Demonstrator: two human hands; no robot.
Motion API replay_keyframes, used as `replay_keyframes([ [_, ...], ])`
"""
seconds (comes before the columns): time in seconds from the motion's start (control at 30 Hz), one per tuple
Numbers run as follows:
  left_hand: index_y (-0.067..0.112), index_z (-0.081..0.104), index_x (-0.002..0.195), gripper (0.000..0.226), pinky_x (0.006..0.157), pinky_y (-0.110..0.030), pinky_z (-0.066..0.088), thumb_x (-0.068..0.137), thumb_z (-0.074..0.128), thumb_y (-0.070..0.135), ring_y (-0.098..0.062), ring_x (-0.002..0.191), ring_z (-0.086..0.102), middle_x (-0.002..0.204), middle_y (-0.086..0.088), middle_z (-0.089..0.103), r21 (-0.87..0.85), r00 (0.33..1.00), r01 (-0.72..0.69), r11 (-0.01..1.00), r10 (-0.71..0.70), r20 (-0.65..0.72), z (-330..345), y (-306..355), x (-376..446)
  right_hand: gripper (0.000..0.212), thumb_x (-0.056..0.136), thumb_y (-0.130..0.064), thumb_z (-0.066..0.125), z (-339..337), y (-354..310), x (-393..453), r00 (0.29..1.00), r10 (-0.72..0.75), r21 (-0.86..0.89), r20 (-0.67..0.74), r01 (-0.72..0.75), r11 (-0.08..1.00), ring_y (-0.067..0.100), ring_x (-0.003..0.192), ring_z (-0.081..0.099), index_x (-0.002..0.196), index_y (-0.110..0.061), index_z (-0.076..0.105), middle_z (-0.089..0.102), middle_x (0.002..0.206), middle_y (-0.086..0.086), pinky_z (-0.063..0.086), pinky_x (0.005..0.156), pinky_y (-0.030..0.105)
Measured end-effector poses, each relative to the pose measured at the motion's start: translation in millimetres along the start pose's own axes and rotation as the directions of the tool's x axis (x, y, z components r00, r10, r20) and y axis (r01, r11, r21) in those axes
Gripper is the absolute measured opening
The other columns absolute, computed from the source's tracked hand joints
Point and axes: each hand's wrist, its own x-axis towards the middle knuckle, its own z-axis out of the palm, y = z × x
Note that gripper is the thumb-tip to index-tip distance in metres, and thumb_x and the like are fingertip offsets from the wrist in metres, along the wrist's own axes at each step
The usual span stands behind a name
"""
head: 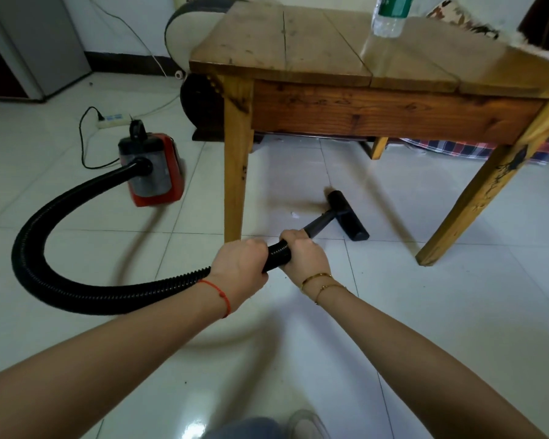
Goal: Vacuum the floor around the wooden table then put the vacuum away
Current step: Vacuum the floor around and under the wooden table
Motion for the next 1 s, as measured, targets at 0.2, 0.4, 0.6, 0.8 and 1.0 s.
replay_keyframes([
  [0.2, 0.018, 0.052, 0.091, 0.012, 0.053, -0.028, 0.034, 0.081, 0.055, 0.025, -0.020, 0.058, 0.044, 0.063, 0.005, 0.037, 0.057, 1.000, 0.023, 0.998, -0.023, -0.012, -25, -42, -46, 0.021, 0.084, -0.022, 0.065, 0, -61, -16, 0.998, -0.056, 0.030, 0.011, 0.056, 0.998, 0.026, 0.095, 0.058, 0.098, -0.012, 0.056, 0.062, 0.103, 0.007, 0.054, 0.073, 0.036],
  [0.4, 0.022, 0.040, 0.081, 0.018, 0.046, -0.027, 0.026, 0.079, 0.057, 0.029, -0.019, 0.056, 0.041, 0.060, 0.007, 0.032, 0.092, 0.999, 0.054, 0.994, -0.054, -0.006, -44, -73, -72, 0.020, 0.083, -0.023, 0.066, -1, -101, -22, 0.994, -0.109, 0.059, 0.022, 0.107, 0.992, 0.027, 0.091, 0.057, 0.093, -0.011, 0.054, 0.062, 0.098, 0.007, 0.049, 0.064, 0.033],
  [0.6, 0.021, 0.044, 0.081, 0.014, 0.042, -0.026, 0.020, 0.078, 0.056, 0.029, -0.017, 0.051, 0.039, 0.058, 0.008, 0.034, 0.111, 0.997, 0.073, 0.991, -0.075, 0.021, -42, -90, -65, 0.017, 0.083, -0.019, 0.065, 5, -109, -6, 0.989, -0.138, 0.052, 0.052, 0.135, 0.989, 0.028, 0.092, 0.057, 0.093, -0.011, 0.054, 0.062, 0.098, 0.008, 0.052, 0.067, 0.036],
  [0.8, 0.020, 0.046, 0.088, 0.014, 0.051, -0.027, 0.030, 0.082, 0.055, 0.028, -0.019, 0.056, 0.043, 0.063, 0.006, 0.040, 0.039, 0.991, 0.054, 0.998, -0.059, 0.118, -47, -65, -38, 0.014, 0.083, -0.016, 0.064, -11, -79, 7, 0.989, -0.115, 0.067, 0.095, 0.109, 0.992, 0.025, 0.093, 0.058, 0.093, -0.012, 0.055, 0.060, 0.100, 0.006, 0.056, 0.068, 0.037],
  [1.0, 0.019, 0.040, 0.089, 0.012, 0.054, -0.029, 0.032, 0.086, 0.052, 0.022, -0.023, 0.073, 0.064, 0.084, -0.001, 0.065, -0.018, 0.977, 0.038, 0.999, -0.033, 0.212, -98, -35, -27, 0.018, 0.081, -0.001, 0.060, -63, -74, 3, 0.993, -0.063, 0.142, 0.097, 0.049, 0.989, 0.027, 0.096, 0.060, 0.093, -0.013, 0.056, 0.059, 0.099, 0.004, 0.055, 0.069, 0.034],
])
